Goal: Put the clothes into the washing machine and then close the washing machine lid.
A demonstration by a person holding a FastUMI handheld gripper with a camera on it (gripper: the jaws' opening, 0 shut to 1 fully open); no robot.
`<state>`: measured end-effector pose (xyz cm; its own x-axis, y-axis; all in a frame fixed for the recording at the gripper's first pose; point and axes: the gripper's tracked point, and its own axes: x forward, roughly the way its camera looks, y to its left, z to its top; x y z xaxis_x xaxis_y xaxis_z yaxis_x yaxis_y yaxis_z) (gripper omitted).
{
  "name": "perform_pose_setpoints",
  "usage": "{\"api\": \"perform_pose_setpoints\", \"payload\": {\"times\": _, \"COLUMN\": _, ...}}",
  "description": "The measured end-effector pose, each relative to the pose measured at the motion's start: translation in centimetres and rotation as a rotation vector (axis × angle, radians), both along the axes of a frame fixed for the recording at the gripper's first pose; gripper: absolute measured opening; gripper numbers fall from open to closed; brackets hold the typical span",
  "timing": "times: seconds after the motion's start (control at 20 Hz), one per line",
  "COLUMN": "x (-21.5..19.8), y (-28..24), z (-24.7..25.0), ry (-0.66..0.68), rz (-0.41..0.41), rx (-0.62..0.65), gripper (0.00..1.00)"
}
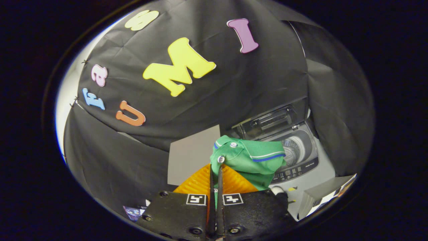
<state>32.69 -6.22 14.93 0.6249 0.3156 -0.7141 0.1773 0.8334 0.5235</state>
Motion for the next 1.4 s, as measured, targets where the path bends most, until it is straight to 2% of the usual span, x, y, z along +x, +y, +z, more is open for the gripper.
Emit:
{"api": "perform_pose_setpoints", "payload": {"times": 0.45, "x": 4.3, "y": -4.9, "z": -8.5, "ry": 0.096, "rz": 0.012, "rx": -0.057, "gripper": 0.05}}
{"api": "perform_pose_setpoints", "payload": {"times": 0.7, "x": 5.3, "y": -7.6, "z": -13.0, "ry": 0.144, "rz": 0.012, "rx": -0.064, "gripper": 0.05}}
{"api": "perform_pose_setpoints", "payload": {"times": 0.9, "x": 5.9, "y": -9.5, "z": -16.7, "ry": 0.156, "rz": -0.031, "rx": -0.044, "gripper": 0.05}}
{"api": "perform_pose_setpoints", "payload": {"times": 1.4, "x": 6.8, "y": -11.2, "z": -27.5, "ry": 0.104, "rz": -0.050, "rx": -0.132, "gripper": 0.05}}
